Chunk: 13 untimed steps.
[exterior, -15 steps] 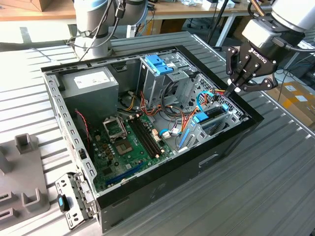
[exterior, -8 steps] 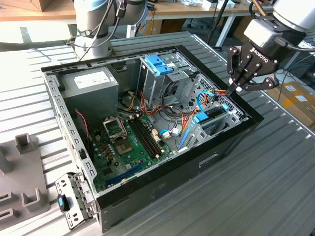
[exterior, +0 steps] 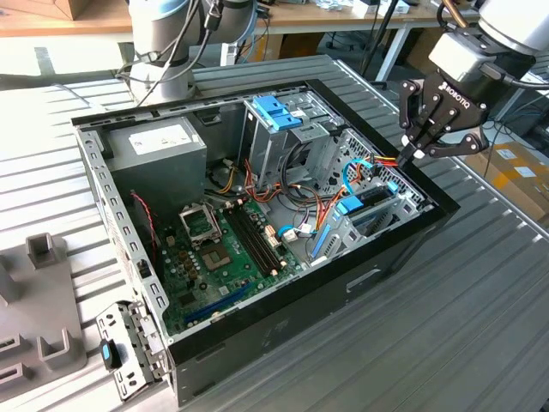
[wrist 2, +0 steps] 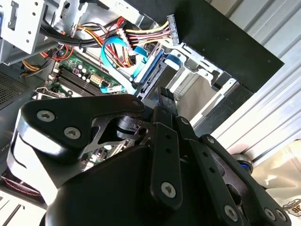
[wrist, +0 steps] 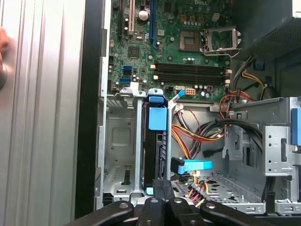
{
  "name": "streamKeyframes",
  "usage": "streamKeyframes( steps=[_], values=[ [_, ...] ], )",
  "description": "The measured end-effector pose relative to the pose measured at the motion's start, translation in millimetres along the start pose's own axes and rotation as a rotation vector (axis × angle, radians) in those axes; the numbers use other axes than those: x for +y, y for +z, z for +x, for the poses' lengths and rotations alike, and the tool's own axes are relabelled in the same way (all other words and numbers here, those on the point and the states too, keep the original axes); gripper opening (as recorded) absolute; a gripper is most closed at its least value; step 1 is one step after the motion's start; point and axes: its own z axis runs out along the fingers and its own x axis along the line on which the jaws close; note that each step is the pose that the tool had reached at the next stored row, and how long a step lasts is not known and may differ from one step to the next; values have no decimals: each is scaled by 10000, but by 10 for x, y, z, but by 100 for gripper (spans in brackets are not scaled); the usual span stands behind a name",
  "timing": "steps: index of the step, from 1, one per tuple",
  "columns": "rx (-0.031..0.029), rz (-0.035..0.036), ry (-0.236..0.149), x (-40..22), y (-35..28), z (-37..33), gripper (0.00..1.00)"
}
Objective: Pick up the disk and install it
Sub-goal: 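Insert the disk into the insertion slot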
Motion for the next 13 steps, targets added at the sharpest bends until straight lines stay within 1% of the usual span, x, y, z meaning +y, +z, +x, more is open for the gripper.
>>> streamKeyframes(
  steps=[3,6,13],
  values=[
    [0,-3,0,-31,-1,-1,11],
    [0,-8,0,-75,-2,-3,11],
    [-1,-14,1,-129,-4,-6,11]
  ],
)
